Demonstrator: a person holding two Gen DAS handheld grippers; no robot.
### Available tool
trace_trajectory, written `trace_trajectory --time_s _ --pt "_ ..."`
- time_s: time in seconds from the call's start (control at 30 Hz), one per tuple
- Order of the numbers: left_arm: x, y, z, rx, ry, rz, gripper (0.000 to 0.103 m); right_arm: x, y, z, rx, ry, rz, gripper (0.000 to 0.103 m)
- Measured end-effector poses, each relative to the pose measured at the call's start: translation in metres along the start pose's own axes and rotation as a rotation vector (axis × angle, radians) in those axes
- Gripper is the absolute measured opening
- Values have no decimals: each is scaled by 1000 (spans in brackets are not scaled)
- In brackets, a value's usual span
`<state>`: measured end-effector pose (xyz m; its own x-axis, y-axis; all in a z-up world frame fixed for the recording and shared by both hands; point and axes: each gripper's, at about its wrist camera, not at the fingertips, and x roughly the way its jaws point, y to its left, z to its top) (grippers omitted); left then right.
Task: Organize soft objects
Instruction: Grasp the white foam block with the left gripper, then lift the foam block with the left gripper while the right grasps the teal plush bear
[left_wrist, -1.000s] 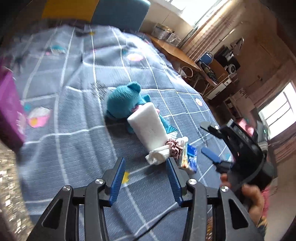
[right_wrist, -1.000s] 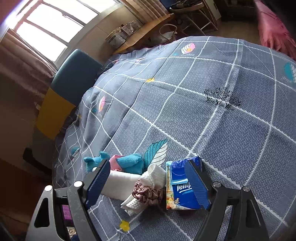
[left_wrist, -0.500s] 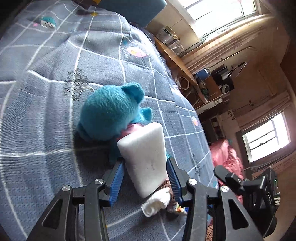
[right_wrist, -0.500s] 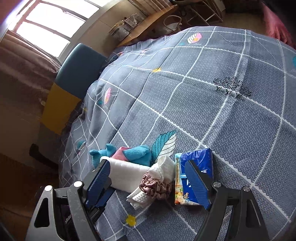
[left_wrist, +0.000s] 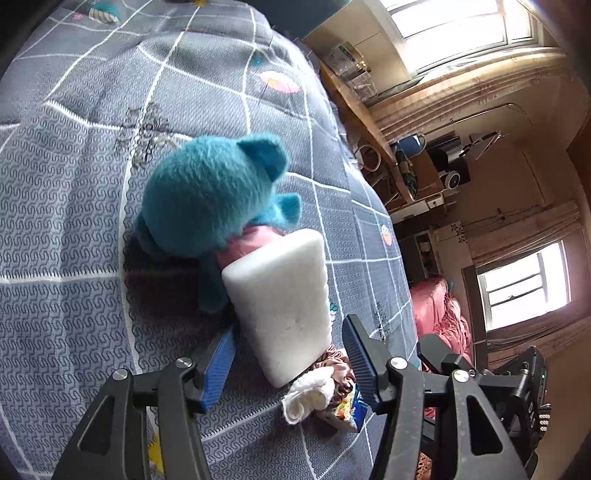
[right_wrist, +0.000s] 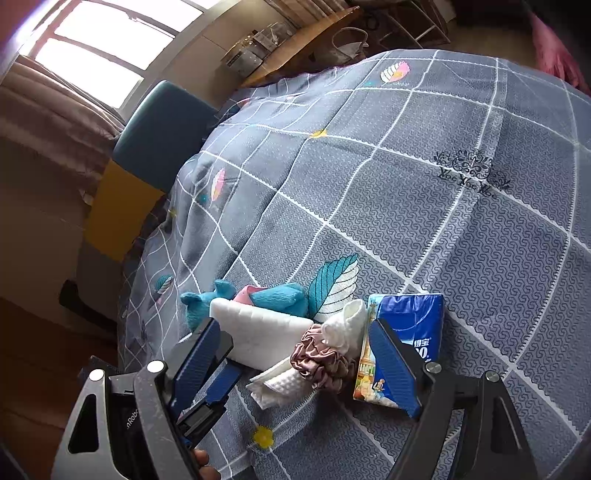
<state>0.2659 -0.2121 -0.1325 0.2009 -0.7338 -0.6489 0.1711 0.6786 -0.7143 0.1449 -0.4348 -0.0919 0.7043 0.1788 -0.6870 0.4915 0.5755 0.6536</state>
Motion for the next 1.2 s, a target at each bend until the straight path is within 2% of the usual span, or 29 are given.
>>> trace_trajectory --time_s 0.03,0.1,0.13,0.17,0.27,0.4,0.53,0.67,0.73,0.87,0.93,1.03,1.2 --pt "3 0 0 -14 5 -14 54 0 -1 0 2 1 -1 83" --pt "6 -9 2 16 15 -41 42 1 -3 0 12 1 -2 83" --pt "6 -14 2 39 9 -49 29 3 -3 1 13 5 -5 83" --pt "6 -18 4 53 3 -57 23 4 -4 0 15 12 -4 83" --pt "-2 -29 6 75 -17 -74 19 6 -3 1 7 14 -10 83" --pt "-29 -38 6 114 -57 -76 19 5 -2 2 -8 3 -18 82" --pt "-65 -27 -7 113 -64 -36 19 6 1 1 -27 9 -8 81" --pt "-81 -13 -27 130 1 55 19 7 5 -1 -44 19 -2 81" --pt "-87 -4 -37 149 30 127 19 6 6 -2 -52 19 -3 81" --pt "-86 16 -43 143 83 248 21 7 8 -3 -63 28 -6 81" --pt "-82 20 -39 131 89 271 21 8 10 -5 -75 32 -12 81" --pt "-77 26 -33 92 97 283 32 9 11 -6 -90 33 -23 81" --pt "-53 27 -26 18 115 309 40 11 9 -6 -81 48 -30 81"
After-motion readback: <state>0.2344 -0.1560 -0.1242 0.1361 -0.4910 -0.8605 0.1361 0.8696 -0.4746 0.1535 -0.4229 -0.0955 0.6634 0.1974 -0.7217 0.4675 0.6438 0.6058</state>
